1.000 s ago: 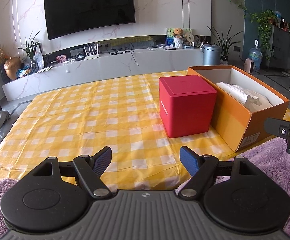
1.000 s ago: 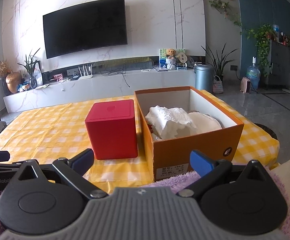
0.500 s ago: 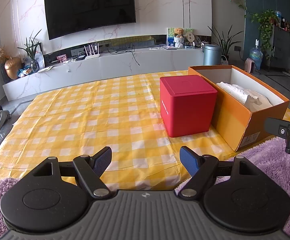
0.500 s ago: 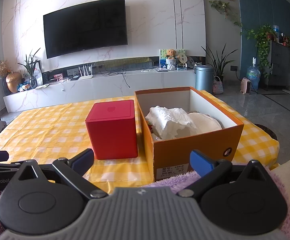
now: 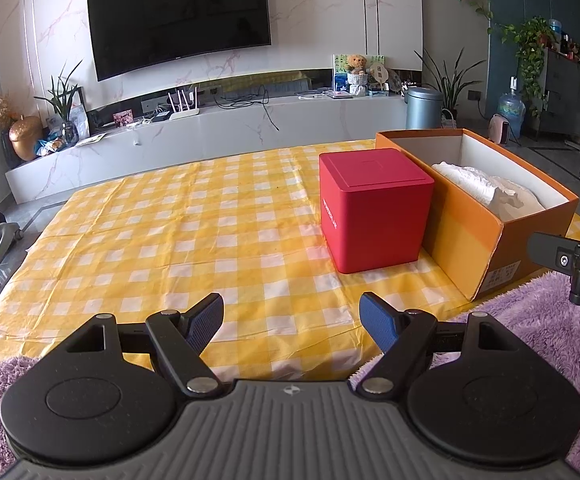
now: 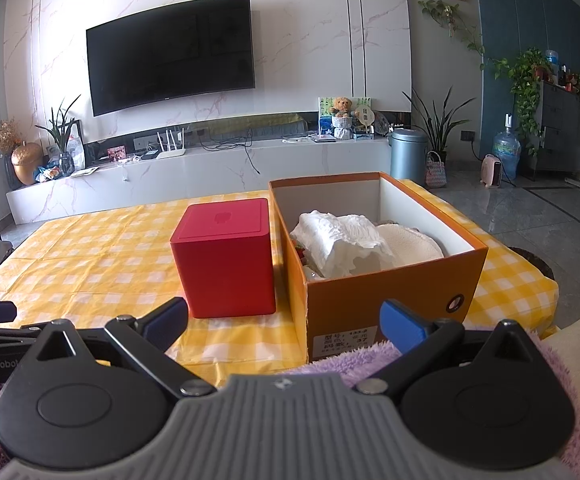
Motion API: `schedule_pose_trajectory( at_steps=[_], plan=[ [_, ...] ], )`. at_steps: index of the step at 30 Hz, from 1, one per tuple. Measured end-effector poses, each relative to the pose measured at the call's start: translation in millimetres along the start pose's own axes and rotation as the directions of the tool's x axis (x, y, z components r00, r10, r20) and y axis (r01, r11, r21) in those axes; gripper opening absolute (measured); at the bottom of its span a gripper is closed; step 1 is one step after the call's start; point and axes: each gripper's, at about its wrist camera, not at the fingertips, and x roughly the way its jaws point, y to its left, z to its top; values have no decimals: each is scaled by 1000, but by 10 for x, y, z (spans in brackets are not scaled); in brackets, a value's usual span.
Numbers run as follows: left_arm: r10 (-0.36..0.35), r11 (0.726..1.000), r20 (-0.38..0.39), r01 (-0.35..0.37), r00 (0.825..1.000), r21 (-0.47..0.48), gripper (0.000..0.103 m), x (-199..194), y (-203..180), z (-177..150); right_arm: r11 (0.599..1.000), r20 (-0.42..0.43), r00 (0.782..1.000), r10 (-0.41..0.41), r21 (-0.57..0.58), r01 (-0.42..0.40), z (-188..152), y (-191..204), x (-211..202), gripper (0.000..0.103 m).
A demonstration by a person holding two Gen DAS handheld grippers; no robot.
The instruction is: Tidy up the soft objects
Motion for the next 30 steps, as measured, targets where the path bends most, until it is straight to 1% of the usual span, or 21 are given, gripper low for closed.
schedule_pose_trajectory(
  at_steps=[30],
  plan=[
    [1, 1000, -1, -1, 1000, 4, 91, -17, 25, -9, 1000, -9, 1000, -1, -6, 1, -15, -6, 25, 100]
  ],
)
